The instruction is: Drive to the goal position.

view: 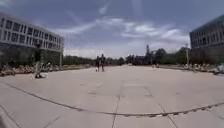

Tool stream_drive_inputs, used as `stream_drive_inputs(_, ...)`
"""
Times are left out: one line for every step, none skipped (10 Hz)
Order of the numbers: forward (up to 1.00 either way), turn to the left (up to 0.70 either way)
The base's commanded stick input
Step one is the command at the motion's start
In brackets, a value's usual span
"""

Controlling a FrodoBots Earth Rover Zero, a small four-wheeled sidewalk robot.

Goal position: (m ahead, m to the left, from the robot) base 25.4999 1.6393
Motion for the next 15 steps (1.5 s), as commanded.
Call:
stream_drive_inputs(0.6,0.0)
stream_drive_inputs(0.6,0.0)
stream_drive_inputs(0.6,0.0)
stream_drive_inputs(0.6,0.0)
stream_drive_inputs(0.6,0.0)
stream_drive_inputs(0.6,0.0)
stream_drive_inputs(0.6,0.0)
stream_drive_inputs(0.6,0.0)
stream_drive_inputs(0.6,0.0)
stream_drive_inputs(0.6,0.0)
stream_drive_inputs(0.6,0.0)
stream_drive_inputs(0.6,0.0)
stream_drive_inputs(0.6,0.0)
stream_drive_inputs(0.6,0.0)
stream_drive_inputs(0.6,0.0)
